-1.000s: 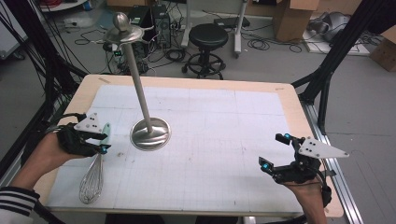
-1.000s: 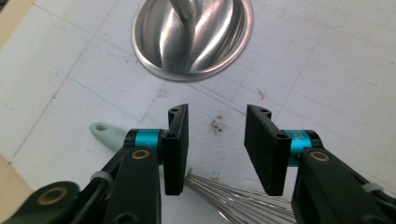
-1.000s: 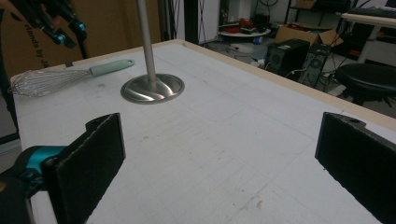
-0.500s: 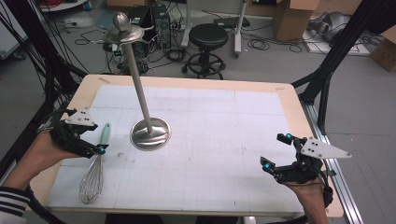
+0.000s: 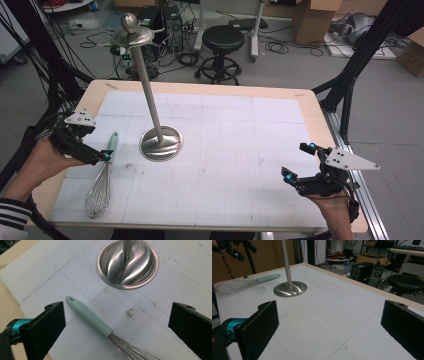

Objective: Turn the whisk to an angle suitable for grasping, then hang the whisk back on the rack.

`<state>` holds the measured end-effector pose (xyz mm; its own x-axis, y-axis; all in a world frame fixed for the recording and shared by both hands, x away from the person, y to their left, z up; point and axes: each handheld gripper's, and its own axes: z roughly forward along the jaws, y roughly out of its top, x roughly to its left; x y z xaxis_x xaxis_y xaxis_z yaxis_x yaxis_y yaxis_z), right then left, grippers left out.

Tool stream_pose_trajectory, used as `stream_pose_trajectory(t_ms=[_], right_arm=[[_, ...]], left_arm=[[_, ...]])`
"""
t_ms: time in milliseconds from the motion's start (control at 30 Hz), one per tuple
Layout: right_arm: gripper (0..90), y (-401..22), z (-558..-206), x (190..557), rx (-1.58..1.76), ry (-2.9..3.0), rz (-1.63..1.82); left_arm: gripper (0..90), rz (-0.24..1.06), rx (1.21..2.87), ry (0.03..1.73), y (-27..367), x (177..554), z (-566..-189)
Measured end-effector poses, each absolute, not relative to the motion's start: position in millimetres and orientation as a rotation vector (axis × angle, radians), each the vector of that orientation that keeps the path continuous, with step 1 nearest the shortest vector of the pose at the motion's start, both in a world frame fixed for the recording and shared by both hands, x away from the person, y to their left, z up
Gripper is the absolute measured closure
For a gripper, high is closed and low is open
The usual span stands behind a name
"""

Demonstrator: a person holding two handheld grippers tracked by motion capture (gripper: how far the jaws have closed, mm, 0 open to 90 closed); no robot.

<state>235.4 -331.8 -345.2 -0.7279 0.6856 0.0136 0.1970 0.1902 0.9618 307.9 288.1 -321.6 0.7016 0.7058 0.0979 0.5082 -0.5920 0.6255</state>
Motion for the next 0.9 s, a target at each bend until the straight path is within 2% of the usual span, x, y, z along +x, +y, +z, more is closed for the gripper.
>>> stream_pose_trajectory(t_ms=[600, 900], right_arm=[[0.4, -330, -348, 237, 0.823, 2.065, 1.551], [0.4, -331, -348, 237, 0.828, 2.064, 1.550]], left_arm=[[1.7, 0.431, 2.322, 1.015, 288, 319, -333], [1.7, 0.420, 2.306, 1.116, 289, 325, -342]])
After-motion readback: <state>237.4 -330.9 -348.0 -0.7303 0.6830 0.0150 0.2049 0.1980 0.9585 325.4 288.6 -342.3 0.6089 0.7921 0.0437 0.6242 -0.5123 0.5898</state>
